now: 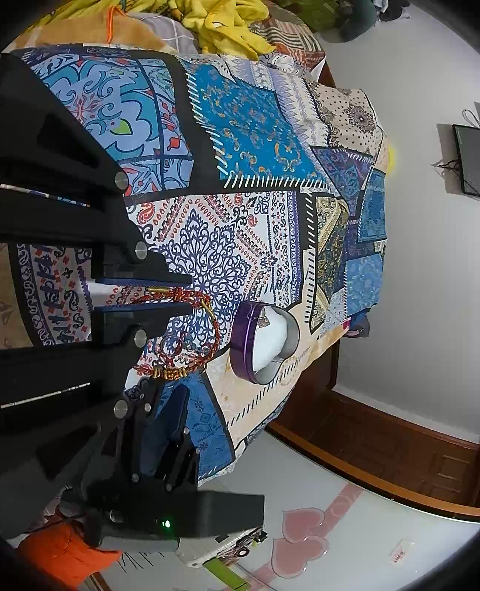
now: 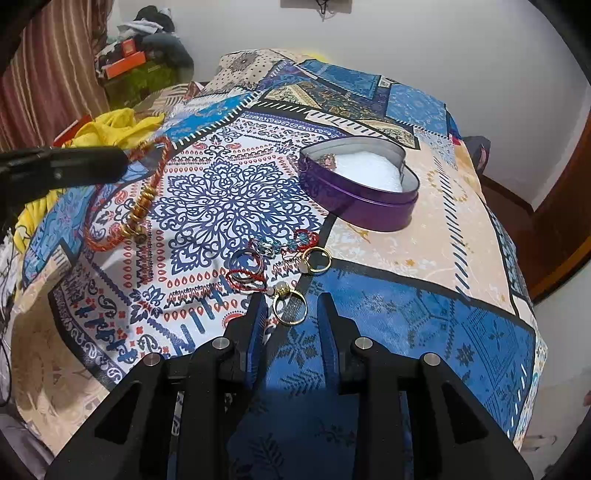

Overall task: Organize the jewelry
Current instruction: 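Carry the bracelet toward the tin with the left tool while the right tool grasps a gold hoop, then lower the bracelet into the tin and open the left tool while the right tool drops the hoop in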

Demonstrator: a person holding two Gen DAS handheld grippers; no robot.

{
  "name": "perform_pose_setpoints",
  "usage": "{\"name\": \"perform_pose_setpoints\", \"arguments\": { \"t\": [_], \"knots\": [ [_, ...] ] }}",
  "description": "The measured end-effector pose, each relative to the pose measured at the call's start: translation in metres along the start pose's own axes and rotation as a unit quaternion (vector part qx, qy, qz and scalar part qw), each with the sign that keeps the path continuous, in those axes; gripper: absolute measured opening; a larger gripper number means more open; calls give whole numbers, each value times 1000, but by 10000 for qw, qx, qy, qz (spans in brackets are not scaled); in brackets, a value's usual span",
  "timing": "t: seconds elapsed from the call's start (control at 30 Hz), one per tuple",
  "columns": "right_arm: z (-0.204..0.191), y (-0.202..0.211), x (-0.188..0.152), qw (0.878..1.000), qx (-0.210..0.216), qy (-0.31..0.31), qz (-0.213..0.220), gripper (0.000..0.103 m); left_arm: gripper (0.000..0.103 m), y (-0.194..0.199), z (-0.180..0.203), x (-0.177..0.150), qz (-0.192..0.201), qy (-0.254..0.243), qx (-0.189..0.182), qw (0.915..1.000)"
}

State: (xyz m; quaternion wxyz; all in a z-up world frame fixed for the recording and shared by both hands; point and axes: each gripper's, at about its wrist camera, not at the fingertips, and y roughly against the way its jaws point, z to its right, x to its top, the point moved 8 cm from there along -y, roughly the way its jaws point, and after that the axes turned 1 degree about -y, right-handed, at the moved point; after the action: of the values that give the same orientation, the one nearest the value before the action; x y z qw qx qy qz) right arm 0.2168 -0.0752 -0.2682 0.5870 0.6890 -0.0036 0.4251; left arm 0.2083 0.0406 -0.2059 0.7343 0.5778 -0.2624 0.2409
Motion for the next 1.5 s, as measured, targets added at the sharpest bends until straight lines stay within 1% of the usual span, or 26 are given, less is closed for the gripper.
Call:
{"name": "perform_pose_setpoints", "arguments": {
  "t": [0.07, 0.1, 0.17, 0.37, 0.47, 0.73, 0.87, 1.0, 1.23, 1.5],
  "knots": [
    [1, -1, 0, 10000, -8, -16, 31, 24, 6, 0, -1, 1, 7, 11, -12, 10000],
    [2, -1, 0, 10000, -46, -14, 47, 17, 6, 0, -1, 1, 7, 19, -15, 10000],
    [3, -1, 0, 10000, -17, -69, 50, 15, 6, 1, -1, 1, 3, 57, -50, 10000],
    [7, 5, 2, 9994, 120, -287, 124, 15, 6, 0, 0, 4, 20, 97, -79, 9999],
    [13, 11, 4, 9989, 120, -412, 202, 15, 6, 0, 2, 8, 48, 64, -76, 9999],
    [30, 41, 25, 9954, 94, -676, 677, 15, 6, -7, 11, 26, 137, -52, -94, 9998],
    [37, 51, 38, 9931, 31, -724, 918, 15, 6, -13, 15, 39, 155, -99, -124, 9998],
    [45, 59, 50, 9897, 67, -867, 1136, 15, 6, -20, 20, 53, 201, -183, -106, 9996],
    [57, 60, 68, 9861, 65, -982, 1342, 15, 6, -34, 24, 72, 250, -261, -79, 9993],
    [68, 43, 78, 9849, 134, -1121, 1315, 15, 6, -60, 22, 86, 161, -320, -11, 9994]
  ]
}}
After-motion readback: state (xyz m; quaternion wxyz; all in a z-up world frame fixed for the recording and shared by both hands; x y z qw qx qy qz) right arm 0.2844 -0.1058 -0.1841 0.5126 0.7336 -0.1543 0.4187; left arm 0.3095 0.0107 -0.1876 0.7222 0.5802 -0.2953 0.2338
